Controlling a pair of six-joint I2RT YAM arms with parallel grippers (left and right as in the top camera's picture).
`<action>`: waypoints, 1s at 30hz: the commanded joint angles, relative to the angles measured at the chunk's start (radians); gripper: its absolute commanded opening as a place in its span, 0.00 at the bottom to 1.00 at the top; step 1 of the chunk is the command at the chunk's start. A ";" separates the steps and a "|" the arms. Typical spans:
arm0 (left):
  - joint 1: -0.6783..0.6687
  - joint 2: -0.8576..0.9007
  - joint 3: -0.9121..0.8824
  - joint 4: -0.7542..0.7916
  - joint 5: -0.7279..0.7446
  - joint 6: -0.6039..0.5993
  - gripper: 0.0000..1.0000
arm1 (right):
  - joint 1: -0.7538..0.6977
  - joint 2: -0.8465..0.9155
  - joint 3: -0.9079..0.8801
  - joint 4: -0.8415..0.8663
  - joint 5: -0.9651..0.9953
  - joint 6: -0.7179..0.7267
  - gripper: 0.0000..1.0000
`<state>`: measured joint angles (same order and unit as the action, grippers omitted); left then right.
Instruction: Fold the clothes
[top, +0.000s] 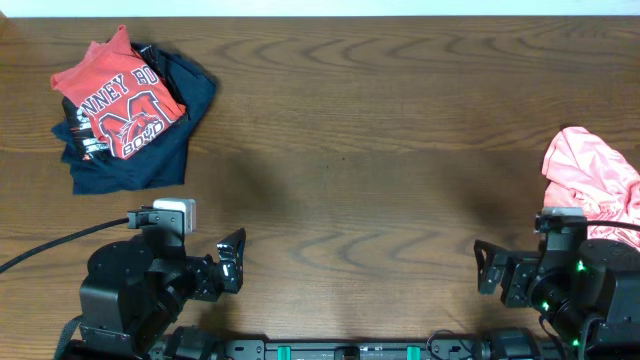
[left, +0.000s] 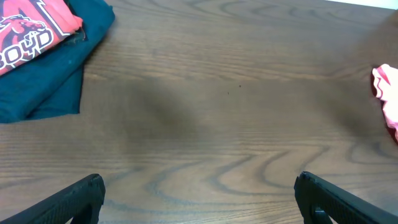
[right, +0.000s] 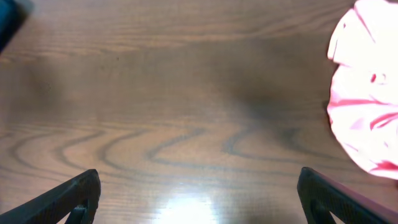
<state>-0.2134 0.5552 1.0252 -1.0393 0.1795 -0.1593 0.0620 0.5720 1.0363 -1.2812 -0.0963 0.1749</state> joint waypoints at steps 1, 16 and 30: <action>-0.003 -0.002 -0.006 0.001 -0.009 0.008 0.98 | 0.007 -0.005 -0.008 -0.004 0.019 0.002 0.99; -0.003 -0.002 -0.006 0.001 -0.009 0.008 0.98 | 0.019 -0.310 -0.412 0.648 -0.122 -0.266 0.99; -0.003 -0.002 -0.006 0.001 -0.009 0.008 0.98 | 0.088 -0.567 -0.939 1.234 -0.051 -0.337 0.99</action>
<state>-0.2134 0.5545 1.0210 -1.0397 0.1791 -0.1593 0.1368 0.0162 0.1318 -0.0669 -0.1707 -0.0971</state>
